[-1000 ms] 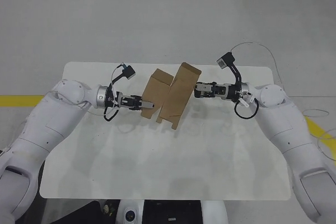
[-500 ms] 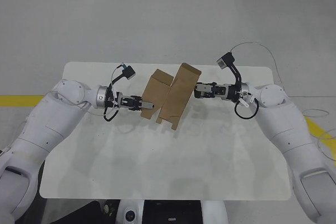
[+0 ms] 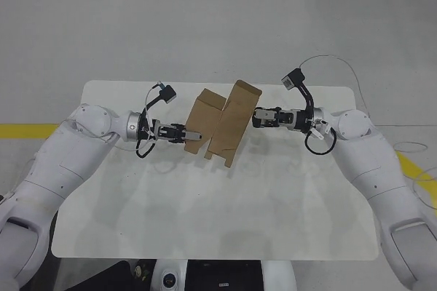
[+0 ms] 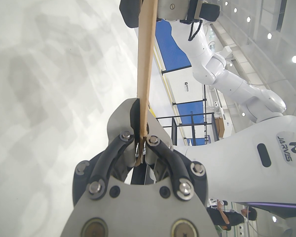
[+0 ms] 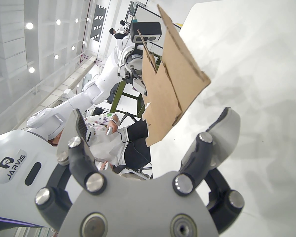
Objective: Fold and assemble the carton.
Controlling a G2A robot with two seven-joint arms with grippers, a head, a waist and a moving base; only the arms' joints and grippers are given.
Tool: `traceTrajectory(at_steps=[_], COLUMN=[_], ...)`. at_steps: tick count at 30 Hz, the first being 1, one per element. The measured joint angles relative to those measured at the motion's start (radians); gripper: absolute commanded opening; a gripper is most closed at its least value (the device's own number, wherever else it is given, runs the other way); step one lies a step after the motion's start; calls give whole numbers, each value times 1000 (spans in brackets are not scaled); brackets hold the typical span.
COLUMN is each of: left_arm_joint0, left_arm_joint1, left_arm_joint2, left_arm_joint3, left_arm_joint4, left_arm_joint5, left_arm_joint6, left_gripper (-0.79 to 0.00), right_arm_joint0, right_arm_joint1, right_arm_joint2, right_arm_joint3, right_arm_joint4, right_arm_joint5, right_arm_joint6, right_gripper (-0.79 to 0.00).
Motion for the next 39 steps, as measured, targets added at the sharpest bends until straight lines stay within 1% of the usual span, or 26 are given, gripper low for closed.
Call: traceTrajectory(at_steps=[3, 6, 9, 12, 16, 23, 28, 39], left_arm_joint0=[13, 25, 38, 55, 73, 91, 93, 83], left_arm_joint1=[8, 19, 30, 40, 54, 72, 81, 93], left_arm_joint2=[-27, -56, -77, -90, -100, -89, -78, -44], left_arm_joint3=[-15, -32, -56, -87, -131, -211, -226, -239], left_arm_joint4=[3, 2, 15, 33, 50, 68, 64, 46], left_arm_joint5=[12, 17, 21, 46, 73, 104, 106, 102], left_arm_joint6=[-4, -36, -90, -118, -144, -174, -177, -172], left_gripper=[-785, -785, -785, -785, -785, -785, -785, -785], right_arm_joint0=[-10, -13, -16, -13, -7, 5, 19, 20], right_arm_joint1=[5, 14, 21, 25, 25, 31, 41, 72], right_arm_joint2=[13, 37, 56, 66, 59, 15, -24, -124], right_arm_joint3=[-30, -35, -35, -19, -7, -24, -32, -114], right_arm_joint4=[-41, -67, -74, -58, -54, -59, -46, 28], right_arm_joint5=[17, 23, 28, 22, 25, 30, 37, 71], right_arm_joint6=[-30, -32, -3, 51, 62, 66, 74, 108], right_gripper=[0, 0, 0, 0, 0, 0, 0, 0])
